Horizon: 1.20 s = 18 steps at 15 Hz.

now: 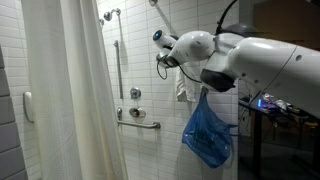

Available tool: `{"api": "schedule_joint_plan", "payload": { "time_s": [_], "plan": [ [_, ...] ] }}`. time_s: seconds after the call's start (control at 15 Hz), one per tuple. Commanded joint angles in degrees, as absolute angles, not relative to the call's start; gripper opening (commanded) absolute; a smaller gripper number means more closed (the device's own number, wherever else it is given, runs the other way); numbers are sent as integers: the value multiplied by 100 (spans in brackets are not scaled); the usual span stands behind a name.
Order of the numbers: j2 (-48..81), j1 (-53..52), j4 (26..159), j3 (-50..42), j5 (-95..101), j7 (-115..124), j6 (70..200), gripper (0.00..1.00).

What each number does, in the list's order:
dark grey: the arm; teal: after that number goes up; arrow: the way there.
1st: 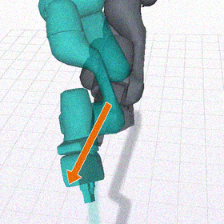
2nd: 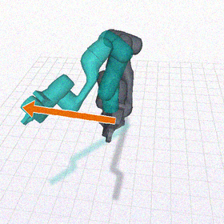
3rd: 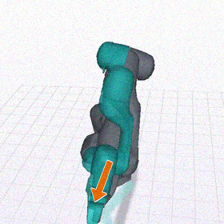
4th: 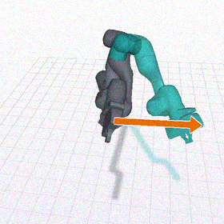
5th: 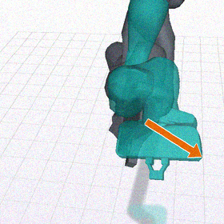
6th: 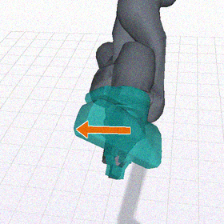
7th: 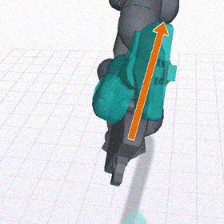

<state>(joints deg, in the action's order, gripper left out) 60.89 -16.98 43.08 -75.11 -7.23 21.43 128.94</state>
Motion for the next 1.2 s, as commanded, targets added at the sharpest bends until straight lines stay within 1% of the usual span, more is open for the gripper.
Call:
{"api": "schedule_joint_plan", "payload": {
  "time_s": [0.0,0.73,0.8,0.87,0.93,1.13],
  "plan": [
    [6089,-1699,4310,-7511,-723,2143,12895,3],
    [6089,-1700,4317,-7511,-723,2145,12901,3],
    [6080,-1710,4326,-7512,-725,2139,12926,28],
    [6077,-1710,4329,-7506,-729,2140,12938,29],
    [6090,-1697,4318,-7499,-726,2145,12901,9],
    [6093,-1697,4318,-7494,-726,2145,12901,28]
  ]
}}
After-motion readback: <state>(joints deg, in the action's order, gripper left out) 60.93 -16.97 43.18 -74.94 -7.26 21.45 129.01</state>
